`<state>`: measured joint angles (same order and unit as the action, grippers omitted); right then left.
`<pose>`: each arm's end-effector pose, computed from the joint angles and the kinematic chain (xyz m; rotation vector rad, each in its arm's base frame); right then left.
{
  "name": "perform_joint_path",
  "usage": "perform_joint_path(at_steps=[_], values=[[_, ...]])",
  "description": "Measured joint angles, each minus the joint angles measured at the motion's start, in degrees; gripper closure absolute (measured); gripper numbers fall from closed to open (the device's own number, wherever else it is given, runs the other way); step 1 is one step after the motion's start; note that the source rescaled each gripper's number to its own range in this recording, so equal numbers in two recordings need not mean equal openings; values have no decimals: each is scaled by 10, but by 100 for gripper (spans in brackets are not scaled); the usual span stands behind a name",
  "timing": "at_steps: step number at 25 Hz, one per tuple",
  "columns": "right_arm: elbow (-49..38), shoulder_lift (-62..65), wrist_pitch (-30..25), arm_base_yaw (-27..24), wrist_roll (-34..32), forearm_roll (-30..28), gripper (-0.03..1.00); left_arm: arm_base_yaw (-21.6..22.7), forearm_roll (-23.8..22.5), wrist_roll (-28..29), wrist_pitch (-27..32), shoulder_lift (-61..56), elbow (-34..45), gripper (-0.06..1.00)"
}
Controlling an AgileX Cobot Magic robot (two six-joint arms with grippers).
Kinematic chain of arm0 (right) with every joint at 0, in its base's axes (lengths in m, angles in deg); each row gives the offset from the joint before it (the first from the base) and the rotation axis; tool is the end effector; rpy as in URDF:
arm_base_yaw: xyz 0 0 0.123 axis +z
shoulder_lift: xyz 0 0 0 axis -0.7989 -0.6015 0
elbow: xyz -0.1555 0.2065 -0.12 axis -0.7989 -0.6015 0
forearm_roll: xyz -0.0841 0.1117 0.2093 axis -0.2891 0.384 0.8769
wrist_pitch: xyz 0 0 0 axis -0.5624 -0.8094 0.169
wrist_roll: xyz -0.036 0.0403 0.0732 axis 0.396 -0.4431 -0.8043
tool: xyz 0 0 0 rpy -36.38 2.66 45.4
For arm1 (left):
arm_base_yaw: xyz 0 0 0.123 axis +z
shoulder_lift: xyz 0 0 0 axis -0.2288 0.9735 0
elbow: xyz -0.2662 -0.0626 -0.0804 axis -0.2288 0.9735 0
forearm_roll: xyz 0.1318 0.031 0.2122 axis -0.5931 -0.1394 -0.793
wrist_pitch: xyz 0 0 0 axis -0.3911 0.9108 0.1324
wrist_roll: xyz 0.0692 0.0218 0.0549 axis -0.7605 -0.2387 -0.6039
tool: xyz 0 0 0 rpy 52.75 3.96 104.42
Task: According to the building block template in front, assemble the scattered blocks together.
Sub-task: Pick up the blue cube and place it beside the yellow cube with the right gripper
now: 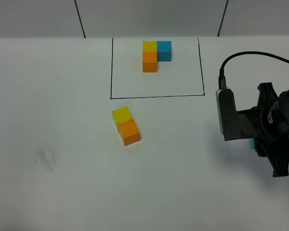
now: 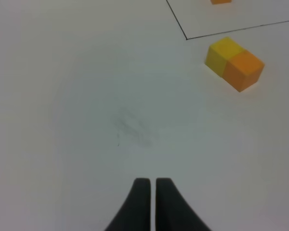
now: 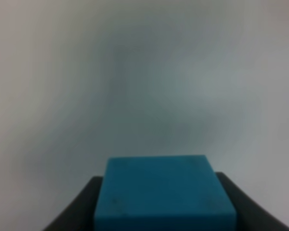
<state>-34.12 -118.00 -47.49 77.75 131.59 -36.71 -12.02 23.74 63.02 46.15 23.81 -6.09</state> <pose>0.2475 0.0963 0.2030 -2.0221 2.0465 -0.4035 -0.0086 -0.0157 0.2806 0.2117 2.0166 -0.0833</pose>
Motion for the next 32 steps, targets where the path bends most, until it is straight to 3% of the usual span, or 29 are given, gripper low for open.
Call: perform_joint_path(at_steps=[5,17,32], values=[[11,0,4,0,28,17,51,0,0,0,0,0,0,94],[214,-103,-107,6,204,148,51,0,0,0,0,0,0,94],[455,-291,-185,107,231,133,51,0,0,0,0,0,0,94]])
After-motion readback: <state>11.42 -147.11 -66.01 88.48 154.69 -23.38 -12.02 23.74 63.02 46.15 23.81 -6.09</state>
